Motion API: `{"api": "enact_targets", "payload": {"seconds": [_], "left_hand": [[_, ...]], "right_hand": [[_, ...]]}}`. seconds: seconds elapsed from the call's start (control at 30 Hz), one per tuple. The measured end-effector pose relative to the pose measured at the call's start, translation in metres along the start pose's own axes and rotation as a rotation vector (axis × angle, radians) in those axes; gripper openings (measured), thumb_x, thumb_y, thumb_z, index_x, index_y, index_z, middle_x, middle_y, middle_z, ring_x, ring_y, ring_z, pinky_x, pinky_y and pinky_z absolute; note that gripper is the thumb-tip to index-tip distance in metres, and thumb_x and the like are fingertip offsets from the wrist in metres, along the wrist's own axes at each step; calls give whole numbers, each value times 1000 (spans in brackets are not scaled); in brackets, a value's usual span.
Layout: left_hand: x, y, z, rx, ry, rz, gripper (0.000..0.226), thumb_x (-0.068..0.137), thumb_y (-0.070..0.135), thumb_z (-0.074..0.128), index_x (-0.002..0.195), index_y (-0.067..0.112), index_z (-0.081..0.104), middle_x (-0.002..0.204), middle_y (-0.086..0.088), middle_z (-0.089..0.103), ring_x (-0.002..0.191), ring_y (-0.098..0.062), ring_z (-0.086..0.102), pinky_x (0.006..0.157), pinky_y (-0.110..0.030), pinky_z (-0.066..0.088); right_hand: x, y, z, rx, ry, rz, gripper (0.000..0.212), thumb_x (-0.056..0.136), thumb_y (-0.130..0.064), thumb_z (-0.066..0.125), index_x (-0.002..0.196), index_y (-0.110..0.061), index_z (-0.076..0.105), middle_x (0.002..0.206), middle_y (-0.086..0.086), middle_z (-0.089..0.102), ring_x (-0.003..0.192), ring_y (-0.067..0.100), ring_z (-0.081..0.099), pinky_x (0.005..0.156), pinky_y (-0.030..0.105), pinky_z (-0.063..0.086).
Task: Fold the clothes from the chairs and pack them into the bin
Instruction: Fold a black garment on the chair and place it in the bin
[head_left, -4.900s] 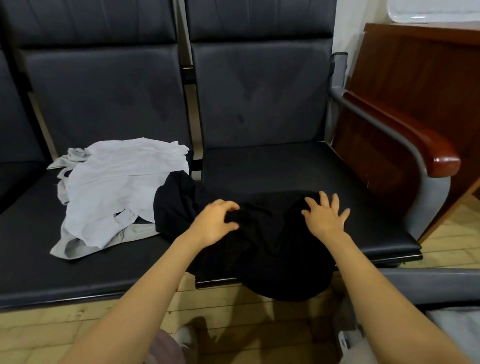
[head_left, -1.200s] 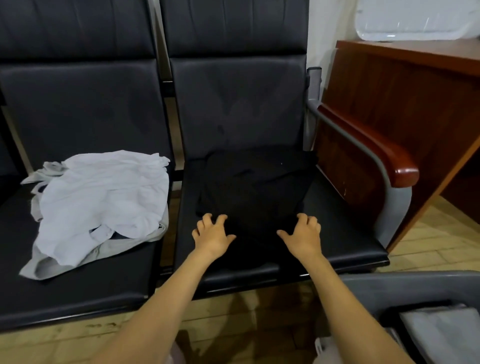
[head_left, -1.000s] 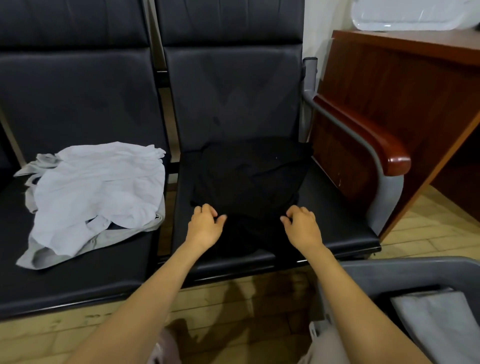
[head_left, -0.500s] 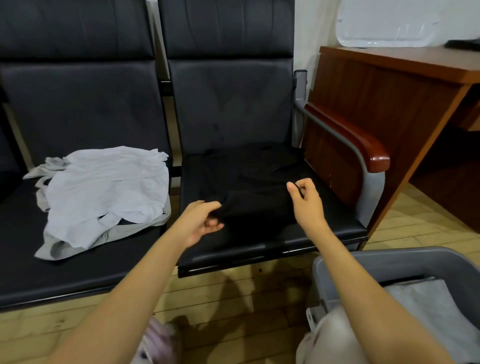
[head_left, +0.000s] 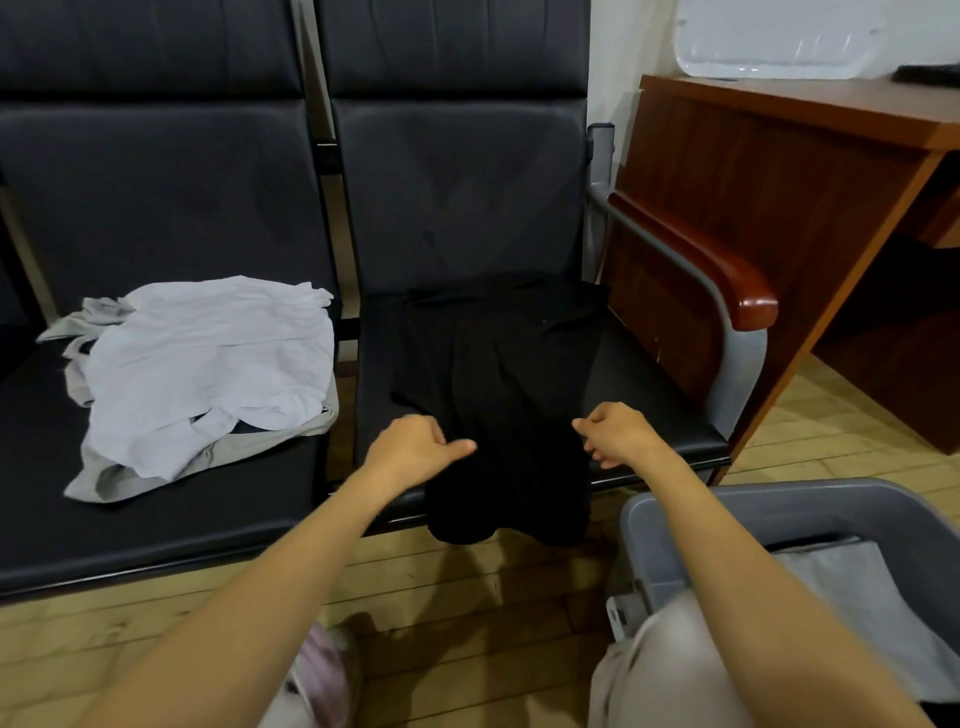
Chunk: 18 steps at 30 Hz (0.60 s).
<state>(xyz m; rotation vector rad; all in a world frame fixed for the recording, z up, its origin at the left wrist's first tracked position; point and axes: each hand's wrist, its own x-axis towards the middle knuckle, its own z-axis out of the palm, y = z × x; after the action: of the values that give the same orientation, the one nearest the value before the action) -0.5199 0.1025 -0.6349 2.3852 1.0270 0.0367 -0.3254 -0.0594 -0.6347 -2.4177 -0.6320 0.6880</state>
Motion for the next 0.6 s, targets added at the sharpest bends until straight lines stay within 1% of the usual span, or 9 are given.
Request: {"api": "enact_targets", "payload": {"seconds": [0.1, 0.17, 0.27, 0.3, 0.37, 0.4, 0.47, 0.53, 0.6], "left_hand": [[-2, 15, 24, 113, -84, 15, 49, 80, 55, 68, 102, 12, 56, 104, -2, 58, 96, -22, 59, 73, -31, 45], [2, 18, 31, 102, -81, -2, 29, 89, 37, 64, 101, 11, 57, 106, -4, 61, 96, -23, 60, 75, -33, 48], [10, 13, 29, -146, 2, -59, 12, 95, 23, 54, 90, 13, 56, 101, -8, 65, 93, -24, 62, 82, -36, 51], [13, 11, 28, -284, 23, -90, 12, 97, 21, 51, 88, 13, 52, 101, -9, 65, 91, -23, 62, 81, -37, 51], [10, 10, 28, -490, 24, -136, 12, 99, 20, 46, 89, 13, 44, 102, -11, 65, 81, -19, 62, 72, -32, 50], [6, 9, 30, -480, -15, -137, 13, 99, 23, 48, 93, 13, 43, 102, -11, 64, 78, -17, 60, 68, -29, 49], [-3, 8, 38, -240, -109, -84, 32, 92, 33, 61, 107, 11, 42, 103, -6, 59, 86, -17, 57, 64, -25, 45], [-9, 8, 46, -51, -61, -38, 45, 86, 37, 68, 113, 9, 44, 106, -5, 55, 96, -20, 56, 69, -25, 41], [-9, 8, 50, -28, 25, -36, 43, 87, 33, 68, 114, 8, 47, 112, -8, 54, 102, -24, 56, 75, -28, 43]], "right_hand": [[7, 4, 8, -117, 38, -35, 31, 91, -40, 60, 85, -11, 51, 84, 4, 55, 83, 23, 57, 68, 32, 48], [8, 3, 13, -153, 19, -47, 32, 89, -40, 64, 84, -11, 52, 84, 3, 54, 87, 24, 57, 68, 31, 44], [11, 1, 18, -163, 47, -60, 34, 92, -30, 62, 114, -5, 53, 113, 12, 56, 109, 30, 55, 84, 35, 45], [12, 0, 18, -116, 87, -68, 31, 93, -28, 60, 114, -6, 52, 113, 13, 56, 109, 32, 54, 82, 34, 44], [12, -1, 17, 50, 171, -90, 19, 96, -26, 56, 100, -10, 46, 94, 7, 55, 95, 30, 56, 70, 30, 40], [11, -1, 15, 150, 201, -107, 19, 97, -26, 53, 95, -11, 42, 84, 3, 51, 84, 26, 54, 63, 29, 37], [4, -4, 11, 332, 257, -137, 19, 99, -28, 49, 93, -13, 39, 76, -1, 45, 70, 17, 47, 55, 27, 34], [1, -7, 9, 510, 276, -111, 18, 101, -31, 44, 100, -13, 40, 79, -3, 45, 70, 13, 44, 60, 27, 36], [-3, -11, 8, 634, 229, -33, 23, 101, -34, 44, 107, -12, 41, 90, 0, 50, 81, 13, 49, 75, 31, 41]]}}
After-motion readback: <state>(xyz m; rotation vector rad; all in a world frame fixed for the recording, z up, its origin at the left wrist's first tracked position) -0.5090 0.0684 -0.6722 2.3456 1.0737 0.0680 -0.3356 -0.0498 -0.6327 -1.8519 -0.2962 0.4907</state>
